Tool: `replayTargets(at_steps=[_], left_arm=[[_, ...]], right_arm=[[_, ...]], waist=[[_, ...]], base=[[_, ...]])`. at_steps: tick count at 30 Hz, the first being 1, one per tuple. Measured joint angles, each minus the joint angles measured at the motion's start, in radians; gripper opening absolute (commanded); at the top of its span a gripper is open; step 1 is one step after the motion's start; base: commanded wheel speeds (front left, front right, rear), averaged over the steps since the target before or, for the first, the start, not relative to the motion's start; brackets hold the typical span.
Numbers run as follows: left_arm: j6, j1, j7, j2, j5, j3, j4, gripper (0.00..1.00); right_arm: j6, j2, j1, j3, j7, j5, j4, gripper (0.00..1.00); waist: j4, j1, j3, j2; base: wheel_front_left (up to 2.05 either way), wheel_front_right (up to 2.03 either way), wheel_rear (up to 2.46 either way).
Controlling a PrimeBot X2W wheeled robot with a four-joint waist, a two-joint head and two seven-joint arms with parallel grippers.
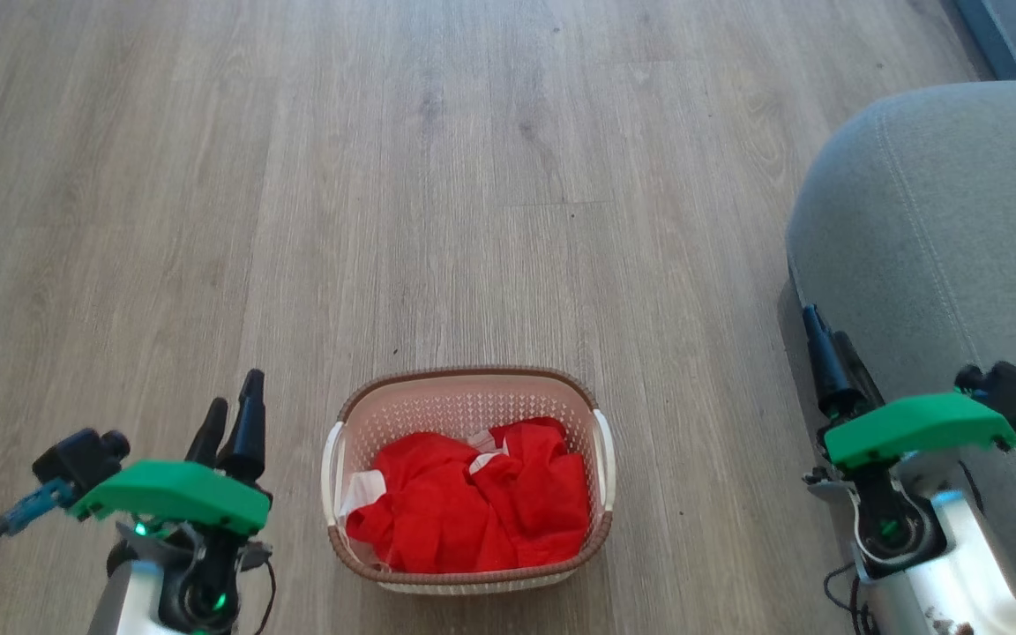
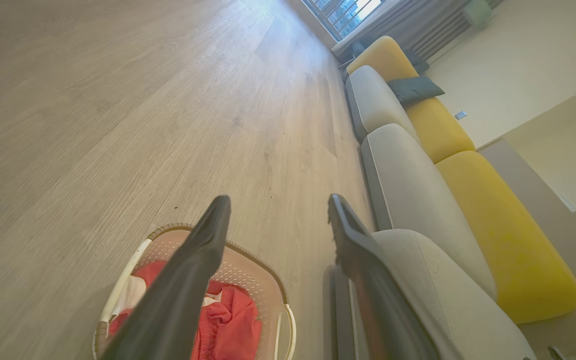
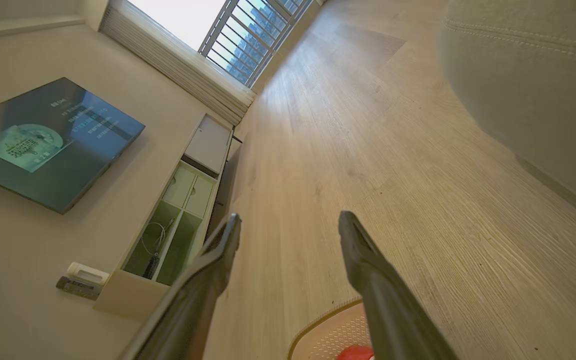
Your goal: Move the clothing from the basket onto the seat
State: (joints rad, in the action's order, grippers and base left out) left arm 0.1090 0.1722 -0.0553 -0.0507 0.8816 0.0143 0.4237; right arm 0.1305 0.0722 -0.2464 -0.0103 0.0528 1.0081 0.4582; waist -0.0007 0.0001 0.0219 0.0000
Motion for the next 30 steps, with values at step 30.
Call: replayTargets(at_steps=[30], left_arm=[[-0.058, 0.075, -0.083, -0.033, -0.346, -0.048, 0.048, 1.00]], right_arm=[[0.000, 0.025, -0.125, -0.086, 0.086, -0.362, 0.104, 1.00]], waist=[[0.005, 0.0000, 0.007, 0.0000]], base=[[0.00, 0.00, 0.00]])
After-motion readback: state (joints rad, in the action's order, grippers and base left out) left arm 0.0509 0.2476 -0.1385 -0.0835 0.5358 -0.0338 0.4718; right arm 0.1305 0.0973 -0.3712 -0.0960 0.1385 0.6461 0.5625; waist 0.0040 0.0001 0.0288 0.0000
